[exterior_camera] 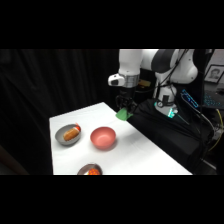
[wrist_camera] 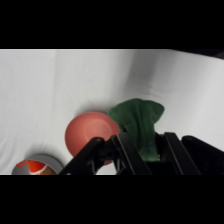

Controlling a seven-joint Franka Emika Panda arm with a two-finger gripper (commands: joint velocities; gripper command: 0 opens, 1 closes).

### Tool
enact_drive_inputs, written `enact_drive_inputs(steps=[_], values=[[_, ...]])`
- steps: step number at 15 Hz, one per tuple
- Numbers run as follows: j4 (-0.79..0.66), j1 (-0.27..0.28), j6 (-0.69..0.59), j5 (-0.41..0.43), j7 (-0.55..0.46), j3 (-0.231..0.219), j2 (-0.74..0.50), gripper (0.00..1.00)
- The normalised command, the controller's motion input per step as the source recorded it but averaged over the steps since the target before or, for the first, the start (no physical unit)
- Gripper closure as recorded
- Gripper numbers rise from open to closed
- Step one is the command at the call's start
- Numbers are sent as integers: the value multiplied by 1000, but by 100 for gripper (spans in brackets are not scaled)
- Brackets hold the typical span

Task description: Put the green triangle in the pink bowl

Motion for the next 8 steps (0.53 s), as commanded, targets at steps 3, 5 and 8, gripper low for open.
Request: enact_drive_inputs(steps=[3, 5, 8], values=[[396, -96, -109, 170, -170, -58, 261, 93], [396, -94, -81, 166, -157, -53, 287, 93], [381, -92, -72, 182, -174, -54, 274, 93]])
